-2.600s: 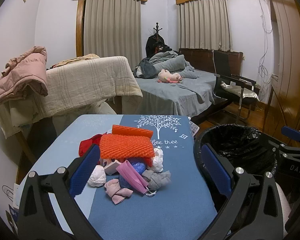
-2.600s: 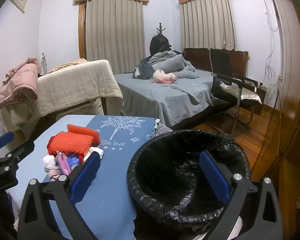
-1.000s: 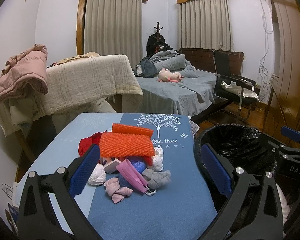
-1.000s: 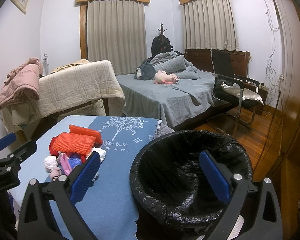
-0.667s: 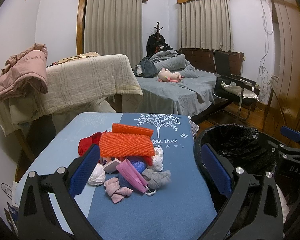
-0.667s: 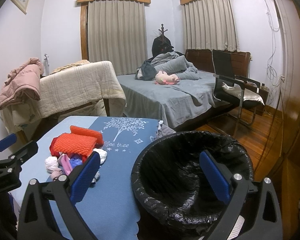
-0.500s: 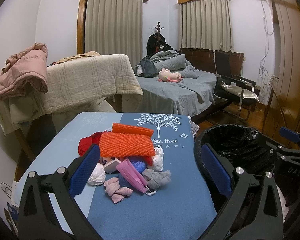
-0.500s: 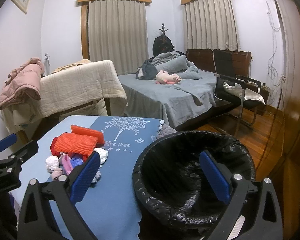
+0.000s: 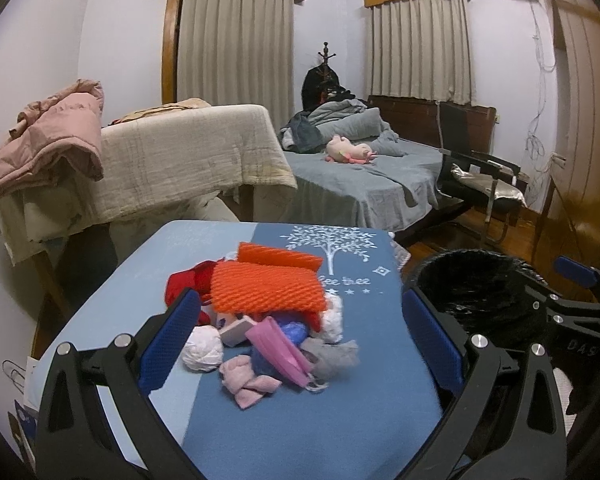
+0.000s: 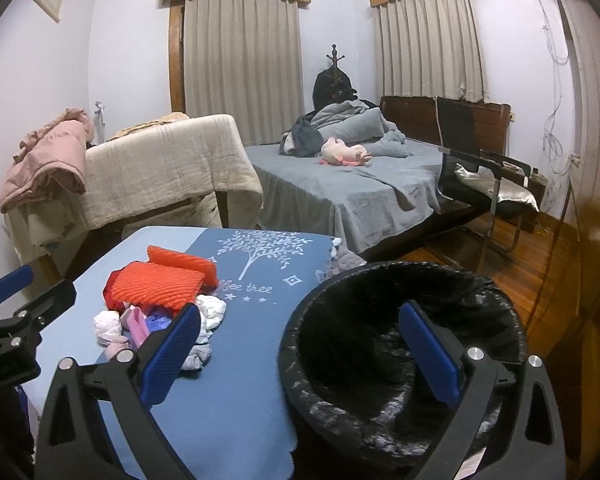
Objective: Collect trash
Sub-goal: 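Grasp the grey sock with the right tool while the left tool grasps the white cloth ball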
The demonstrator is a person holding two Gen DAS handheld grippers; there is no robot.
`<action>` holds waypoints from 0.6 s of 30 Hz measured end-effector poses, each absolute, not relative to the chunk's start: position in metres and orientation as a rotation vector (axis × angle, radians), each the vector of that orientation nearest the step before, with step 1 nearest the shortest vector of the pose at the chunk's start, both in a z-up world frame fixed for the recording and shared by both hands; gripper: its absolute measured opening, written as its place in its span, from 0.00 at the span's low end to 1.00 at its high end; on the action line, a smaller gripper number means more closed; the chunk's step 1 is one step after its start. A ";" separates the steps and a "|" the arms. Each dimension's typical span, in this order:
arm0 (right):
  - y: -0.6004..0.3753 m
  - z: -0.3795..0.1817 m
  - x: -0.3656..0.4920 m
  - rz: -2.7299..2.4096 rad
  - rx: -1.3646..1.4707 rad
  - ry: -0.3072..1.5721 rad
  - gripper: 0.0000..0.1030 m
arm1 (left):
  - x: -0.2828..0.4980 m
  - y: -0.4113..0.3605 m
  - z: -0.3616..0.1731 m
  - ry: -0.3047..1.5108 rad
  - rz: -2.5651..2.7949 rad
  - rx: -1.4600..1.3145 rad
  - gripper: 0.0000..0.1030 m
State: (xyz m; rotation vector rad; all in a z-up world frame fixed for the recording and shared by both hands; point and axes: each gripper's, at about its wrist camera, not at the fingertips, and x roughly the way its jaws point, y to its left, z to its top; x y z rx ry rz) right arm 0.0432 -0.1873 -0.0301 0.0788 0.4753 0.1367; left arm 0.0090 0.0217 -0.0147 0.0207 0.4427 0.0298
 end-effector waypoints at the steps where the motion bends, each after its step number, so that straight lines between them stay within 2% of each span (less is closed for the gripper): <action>1: -0.184 -0.033 0.046 0.142 0.075 0.480 0.94 | 0.010 0.026 -0.016 0.440 0.044 0.023 0.95; 12: -0.130 -0.086 0.083 0.229 0.039 0.604 0.94 | 0.030 0.089 -0.055 0.518 0.178 0.036 0.95; 18: -0.106 -0.115 0.102 0.268 0.025 0.675 0.84 | 0.043 0.116 -0.081 0.571 0.218 0.043 0.95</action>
